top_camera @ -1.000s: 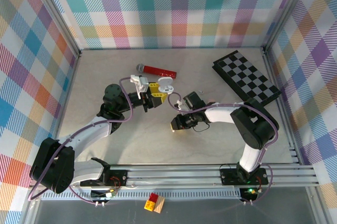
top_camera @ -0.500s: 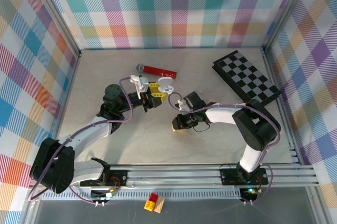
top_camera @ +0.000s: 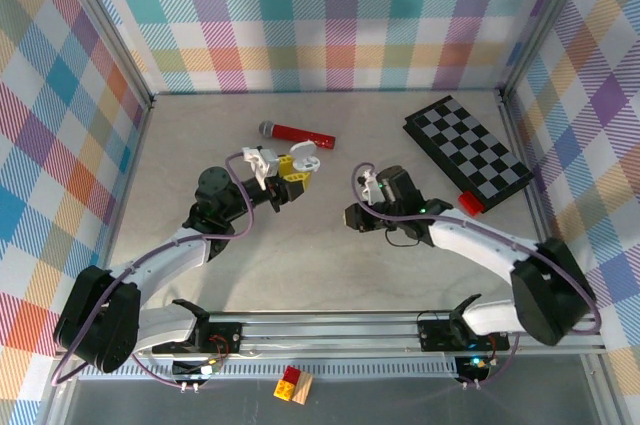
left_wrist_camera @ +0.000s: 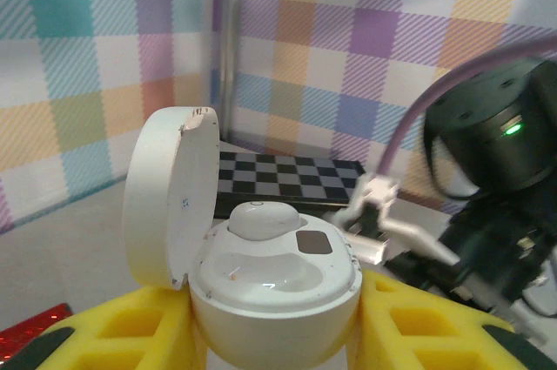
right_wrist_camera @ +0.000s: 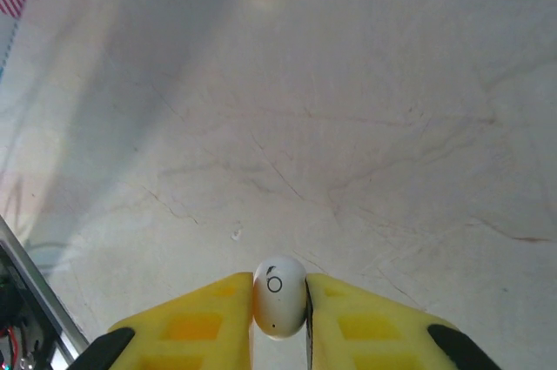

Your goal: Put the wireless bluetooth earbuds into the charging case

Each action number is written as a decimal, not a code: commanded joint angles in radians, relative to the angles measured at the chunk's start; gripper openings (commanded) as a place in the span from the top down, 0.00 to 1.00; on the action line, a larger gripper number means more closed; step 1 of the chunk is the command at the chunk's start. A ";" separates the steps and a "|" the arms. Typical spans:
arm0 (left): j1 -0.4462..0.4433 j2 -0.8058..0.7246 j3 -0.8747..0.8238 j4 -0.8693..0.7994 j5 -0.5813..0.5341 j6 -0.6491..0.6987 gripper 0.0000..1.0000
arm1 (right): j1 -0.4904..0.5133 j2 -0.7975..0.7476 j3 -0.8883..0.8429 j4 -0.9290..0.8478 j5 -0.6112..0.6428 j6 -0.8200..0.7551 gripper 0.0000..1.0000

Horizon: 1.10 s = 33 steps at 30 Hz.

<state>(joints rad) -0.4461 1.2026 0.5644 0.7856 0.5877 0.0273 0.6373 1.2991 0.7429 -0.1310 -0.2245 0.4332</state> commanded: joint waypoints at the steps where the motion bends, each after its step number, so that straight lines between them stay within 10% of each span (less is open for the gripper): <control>1: -0.024 -0.011 -0.017 0.026 -0.090 0.080 0.61 | -0.011 -0.082 0.049 -0.102 0.056 -0.022 0.80; 33: -0.258 0.230 0.080 0.067 -0.224 0.262 0.61 | -0.032 -0.153 0.236 -0.035 -0.090 -0.037 0.79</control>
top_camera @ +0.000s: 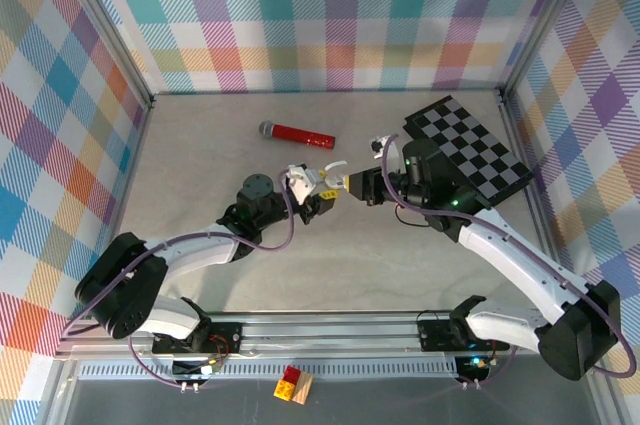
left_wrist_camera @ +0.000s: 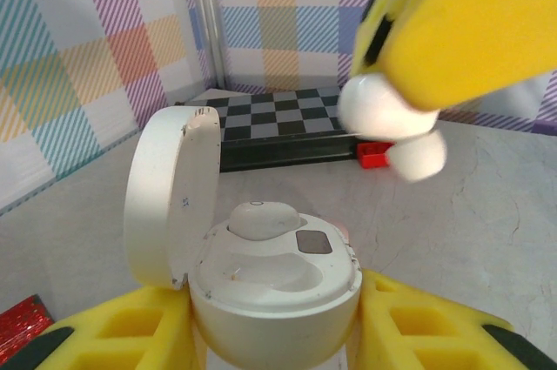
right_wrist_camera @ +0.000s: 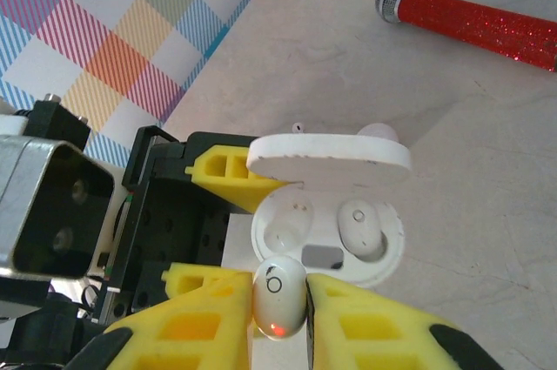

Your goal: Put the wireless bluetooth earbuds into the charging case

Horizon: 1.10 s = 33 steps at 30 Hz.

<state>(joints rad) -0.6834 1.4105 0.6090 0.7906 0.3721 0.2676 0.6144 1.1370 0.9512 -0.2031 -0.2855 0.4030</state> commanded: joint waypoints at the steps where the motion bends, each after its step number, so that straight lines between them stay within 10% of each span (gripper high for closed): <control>1: -0.028 0.029 0.040 0.065 -0.010 0.025 0.61 | -0.008 0.013 0.027 0.037 -0.026 -0.006 0.79; 33: -0.073 0.015 0.066 0.020 -0.038 0.042 0.61 | -0.027 0.058 -0.047 0.093 -0.010 0.043 0.80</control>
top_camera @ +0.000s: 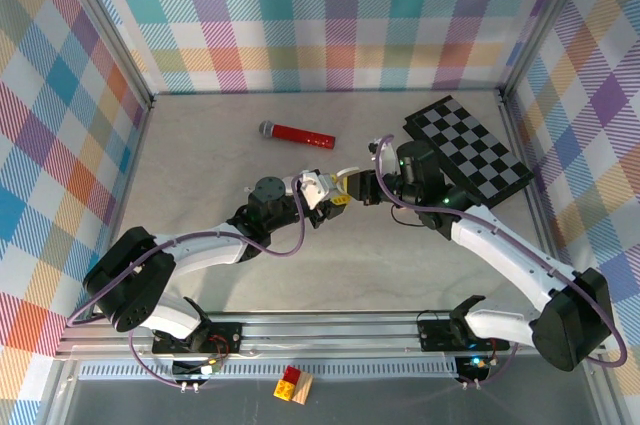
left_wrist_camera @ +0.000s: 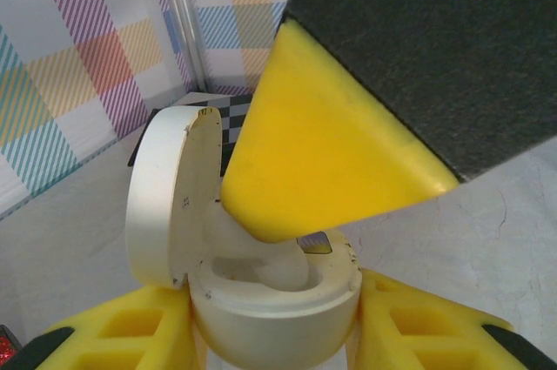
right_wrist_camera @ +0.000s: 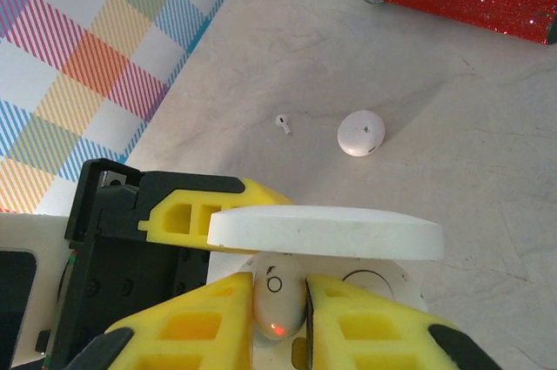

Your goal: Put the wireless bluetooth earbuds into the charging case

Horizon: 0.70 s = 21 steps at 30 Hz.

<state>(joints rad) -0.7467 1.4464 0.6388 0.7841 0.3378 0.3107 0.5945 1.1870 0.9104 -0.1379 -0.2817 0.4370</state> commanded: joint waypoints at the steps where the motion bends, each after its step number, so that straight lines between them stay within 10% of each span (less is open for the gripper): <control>1: -0.010 -0.021 0.038 0.027 -0.004 -0.001 0.61 | -0.007 0.008 -0.006 0.032 -0.020 0.009 0.80; 21: -0.008 -0.012 0.045 0.020 -0.033 -0.008 0.61 | -0.023 -0.044 -0.008 0.003 -0.019 0.009 0.62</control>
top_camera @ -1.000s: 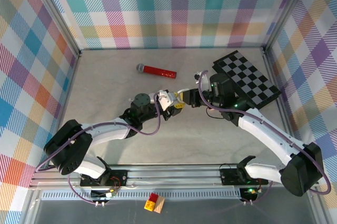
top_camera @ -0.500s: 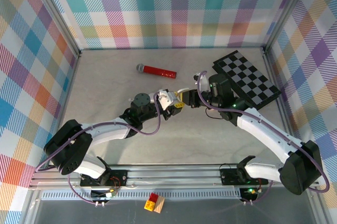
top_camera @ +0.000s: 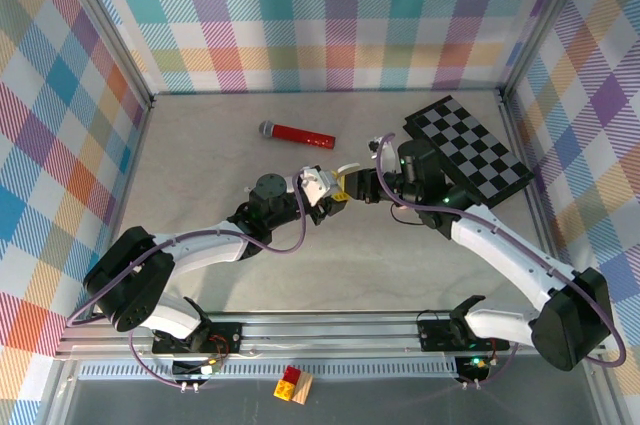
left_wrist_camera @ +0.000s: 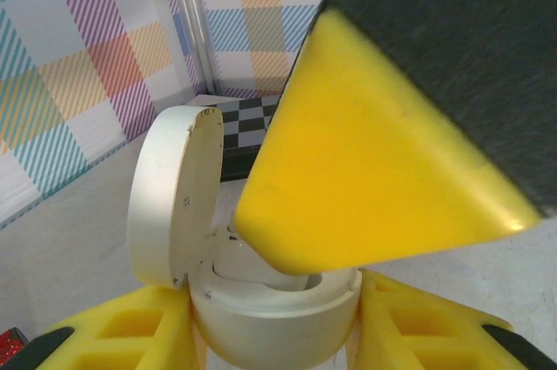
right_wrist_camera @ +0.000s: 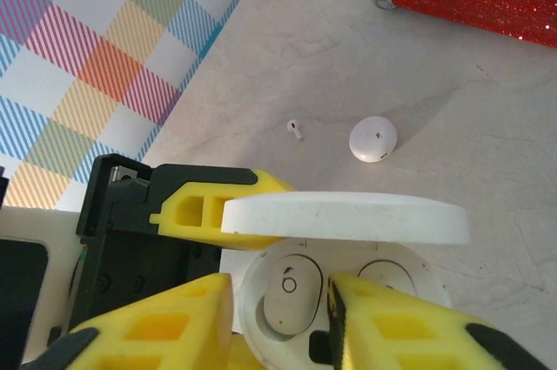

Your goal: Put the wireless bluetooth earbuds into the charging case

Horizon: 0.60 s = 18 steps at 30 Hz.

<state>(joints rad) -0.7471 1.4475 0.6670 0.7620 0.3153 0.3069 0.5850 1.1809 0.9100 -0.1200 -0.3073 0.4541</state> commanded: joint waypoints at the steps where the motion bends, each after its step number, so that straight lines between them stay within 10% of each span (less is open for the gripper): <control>1: -0.008 -0.016 0.017 0.034 -0.010 -0.003 0.61 | -0.017 -0.050 -0.014 -0.016 0.007 -0.009 0.60; 18: -0.007 -0.080 0.025 -0.123 0.071 0.093 0.61 | -0.096 -0.010 0.067 0.061 -0.071 0.073 0.41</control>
<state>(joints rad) -0.7467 1.3979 0.6670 0.6708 0.3424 0.3668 0.4900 1.1416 0.9375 -0.1074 -0.3202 0.4969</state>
